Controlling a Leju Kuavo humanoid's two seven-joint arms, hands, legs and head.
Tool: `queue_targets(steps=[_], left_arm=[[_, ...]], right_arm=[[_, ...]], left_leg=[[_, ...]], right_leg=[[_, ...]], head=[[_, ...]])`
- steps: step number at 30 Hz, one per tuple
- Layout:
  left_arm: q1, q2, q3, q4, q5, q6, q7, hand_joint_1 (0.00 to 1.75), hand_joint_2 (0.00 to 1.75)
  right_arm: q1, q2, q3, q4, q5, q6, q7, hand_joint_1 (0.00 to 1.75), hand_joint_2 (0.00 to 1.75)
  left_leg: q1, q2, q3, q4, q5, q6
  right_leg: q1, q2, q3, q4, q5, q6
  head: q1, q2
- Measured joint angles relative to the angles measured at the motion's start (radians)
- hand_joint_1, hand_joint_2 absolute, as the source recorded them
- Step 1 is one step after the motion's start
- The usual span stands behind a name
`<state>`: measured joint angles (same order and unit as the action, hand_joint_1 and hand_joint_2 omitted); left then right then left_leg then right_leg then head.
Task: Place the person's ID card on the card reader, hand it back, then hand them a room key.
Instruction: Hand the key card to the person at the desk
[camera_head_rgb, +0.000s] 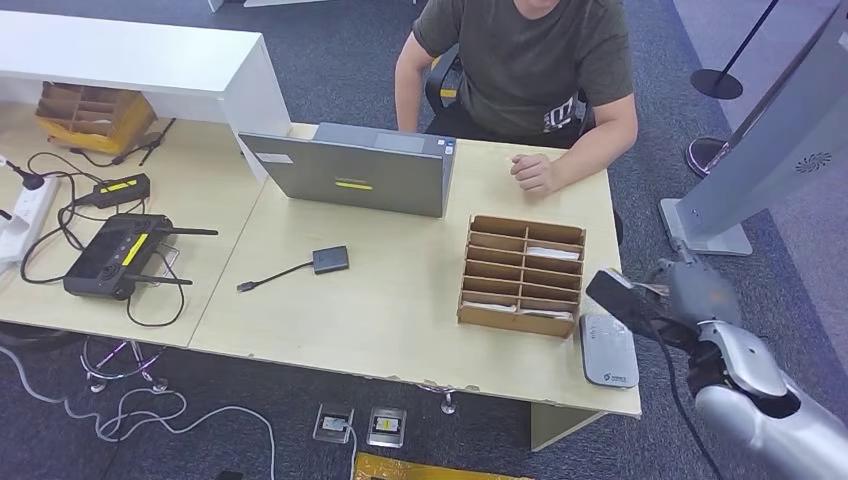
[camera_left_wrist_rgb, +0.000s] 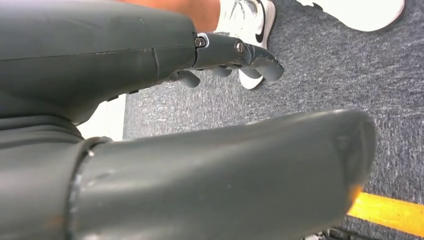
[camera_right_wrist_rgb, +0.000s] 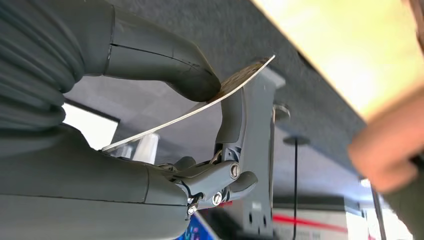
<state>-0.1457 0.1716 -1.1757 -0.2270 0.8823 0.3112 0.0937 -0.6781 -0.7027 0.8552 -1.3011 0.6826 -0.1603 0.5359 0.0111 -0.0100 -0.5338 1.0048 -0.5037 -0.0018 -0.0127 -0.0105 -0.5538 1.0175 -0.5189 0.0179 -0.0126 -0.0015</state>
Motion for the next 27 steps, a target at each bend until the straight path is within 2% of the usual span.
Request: queue_targets(steps=[8,14,19,27], left_arm=[[0.0,0.002,0.0,0.0,0.004,0.001,0.0,0.0,0.0],[0.002,0.0,0.0,0.0,0.013,0.007,-0.003,0.0,0.0],[0.002,-0.004,0.0,0.0,0.011,0.011,-0.008,0.0,0.0],[-0.007,-0.016,-0.002,0.0,-0.019,0.006,-0.008,0.0,0.0]], right_arm=[[-0.105,-0.061,-0.067,-0.159,0.046,0.08,0.043,1.75,1.75],[-0.19,-0.059,-0.078,-0.231,0.074,0.134,0.022,1.75,1.75],[-0.239,-0.011,-0.051,-0.241,0.107,0.137,-0.013,1.75,1.75],[-0.252,0.106,0.006,-0.213,0.149,0.1,-0.066,1.75,1.75]], left_leg=[[0.0,0.001,0.0,0.0,0.0,0.0],[0.0,0.001,-0.001,0.0,0.0,0.0],[0.0,0.001,-0.001,0.0,0.0,0.0],[0.001,0.001,-0.001,0.0,0.001,-0.001]], right_leg=[[0.0,0.0,0.0,0.0,0.0,0.0],[0.0,0.0,0.0,0.001,0.0,0.0],[0.0,0.0,0.0,0.001,0.0,0.0],[0.001,0.0,0.0,0.001,0.0,0.0]], head=[[0.0,0.0],[0.0,0.0],[0.0,0.0],[0.0,0.0]])
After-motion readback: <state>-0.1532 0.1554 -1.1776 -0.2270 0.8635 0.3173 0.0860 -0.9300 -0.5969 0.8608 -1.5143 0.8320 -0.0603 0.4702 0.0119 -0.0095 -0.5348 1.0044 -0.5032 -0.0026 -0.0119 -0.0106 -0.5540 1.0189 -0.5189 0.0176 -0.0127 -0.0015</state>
